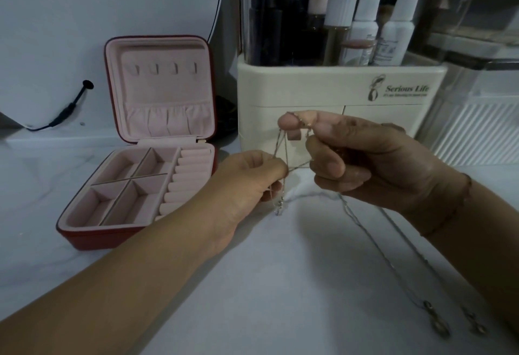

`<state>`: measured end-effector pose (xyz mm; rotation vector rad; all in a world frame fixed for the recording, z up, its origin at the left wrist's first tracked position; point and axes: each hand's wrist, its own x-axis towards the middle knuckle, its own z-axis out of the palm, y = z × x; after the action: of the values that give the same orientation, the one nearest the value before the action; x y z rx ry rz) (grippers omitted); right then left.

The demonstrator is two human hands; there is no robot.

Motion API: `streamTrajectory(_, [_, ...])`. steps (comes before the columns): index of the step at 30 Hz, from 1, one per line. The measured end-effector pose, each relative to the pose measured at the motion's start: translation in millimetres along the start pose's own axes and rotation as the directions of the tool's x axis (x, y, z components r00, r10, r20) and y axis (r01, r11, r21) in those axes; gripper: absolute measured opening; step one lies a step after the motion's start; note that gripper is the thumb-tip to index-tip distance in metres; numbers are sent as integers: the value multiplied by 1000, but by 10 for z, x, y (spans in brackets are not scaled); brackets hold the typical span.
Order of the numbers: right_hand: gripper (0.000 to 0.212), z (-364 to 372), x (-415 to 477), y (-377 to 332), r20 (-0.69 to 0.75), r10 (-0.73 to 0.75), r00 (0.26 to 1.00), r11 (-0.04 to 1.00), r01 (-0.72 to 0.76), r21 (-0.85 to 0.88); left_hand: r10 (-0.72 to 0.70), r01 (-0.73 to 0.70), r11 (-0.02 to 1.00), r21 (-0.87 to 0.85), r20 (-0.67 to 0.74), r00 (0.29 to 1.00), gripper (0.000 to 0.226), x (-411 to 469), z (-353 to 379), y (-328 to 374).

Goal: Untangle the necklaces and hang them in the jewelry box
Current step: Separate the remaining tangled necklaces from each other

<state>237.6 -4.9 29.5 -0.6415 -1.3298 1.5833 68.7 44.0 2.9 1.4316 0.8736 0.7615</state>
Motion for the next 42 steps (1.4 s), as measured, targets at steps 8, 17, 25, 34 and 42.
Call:
streamTrajectory(8, [16, 14, 33, -27, -258, -92, 962, 996, 93, -8, -21, 21, 1000, -23, -13, 1000, 16, 1, -2, 12])
streamTrajectory(17, [16, -42, 52, -12, -450, -131, 884, 990, 90, -110, 183, -183, 983, 16, -108, 977, 17, 19, -43, -6])
streamTrajectory(25, [21, -11, 70, 32, -526, -199, 827, 956, 45, -289, 232, -231, 972, -32, 23, 972, 40, -10, -43, 30])
streamTrajectory(34, [26, -1, 57, -1, -498, -142, 855, 961, -1, -275, 190, -163, 970, -181, 146, 971, 45, 6, -72, 39])
streamTrajectory(42, [19, -14, 48, -42, -507, -69, 859, 994, 15, -110, 167, -121, 971, -207, 217, 962, 38, 11, -75, 33])
